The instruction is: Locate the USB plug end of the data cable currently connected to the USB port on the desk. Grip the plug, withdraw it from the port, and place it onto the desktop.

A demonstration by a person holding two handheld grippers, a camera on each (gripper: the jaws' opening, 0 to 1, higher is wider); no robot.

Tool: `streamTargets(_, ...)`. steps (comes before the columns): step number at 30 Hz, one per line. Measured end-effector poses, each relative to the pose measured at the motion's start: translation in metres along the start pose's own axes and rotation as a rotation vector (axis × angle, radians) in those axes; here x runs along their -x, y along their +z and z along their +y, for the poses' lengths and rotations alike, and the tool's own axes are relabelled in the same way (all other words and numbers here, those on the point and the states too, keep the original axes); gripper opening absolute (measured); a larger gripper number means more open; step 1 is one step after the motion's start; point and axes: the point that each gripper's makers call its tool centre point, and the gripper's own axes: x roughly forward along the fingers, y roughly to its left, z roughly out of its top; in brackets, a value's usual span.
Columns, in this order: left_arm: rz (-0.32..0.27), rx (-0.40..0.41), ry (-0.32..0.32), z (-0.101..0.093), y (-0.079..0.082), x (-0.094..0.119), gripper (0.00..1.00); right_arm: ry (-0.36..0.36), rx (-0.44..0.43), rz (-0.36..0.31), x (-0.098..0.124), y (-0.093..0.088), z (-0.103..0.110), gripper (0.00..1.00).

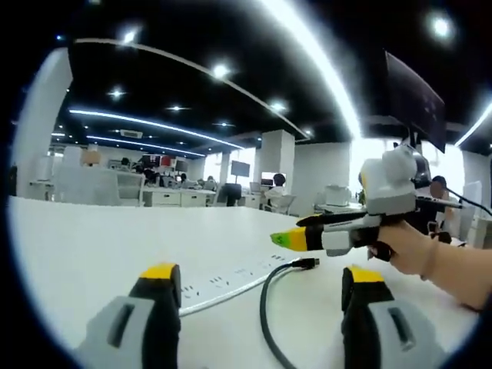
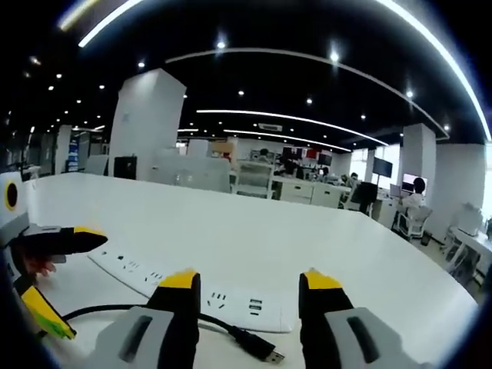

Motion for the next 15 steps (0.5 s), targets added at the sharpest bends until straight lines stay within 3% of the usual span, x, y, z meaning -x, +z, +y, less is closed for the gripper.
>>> streamTargets(9, 0.005, -0.007, 0.015, 0.0, 0.0, 0.003, 0.86, 0.033, 0.003, 0.032, 0.002, -0.009, 0.01, 0.57)
streamTargets(15, 0.006, -0.016, 0.027, -0.004, 0.004, 0.01, 0.86, 0.028, 0.01, 0.022, 0.013, 0.002, 0.011, 0.57)
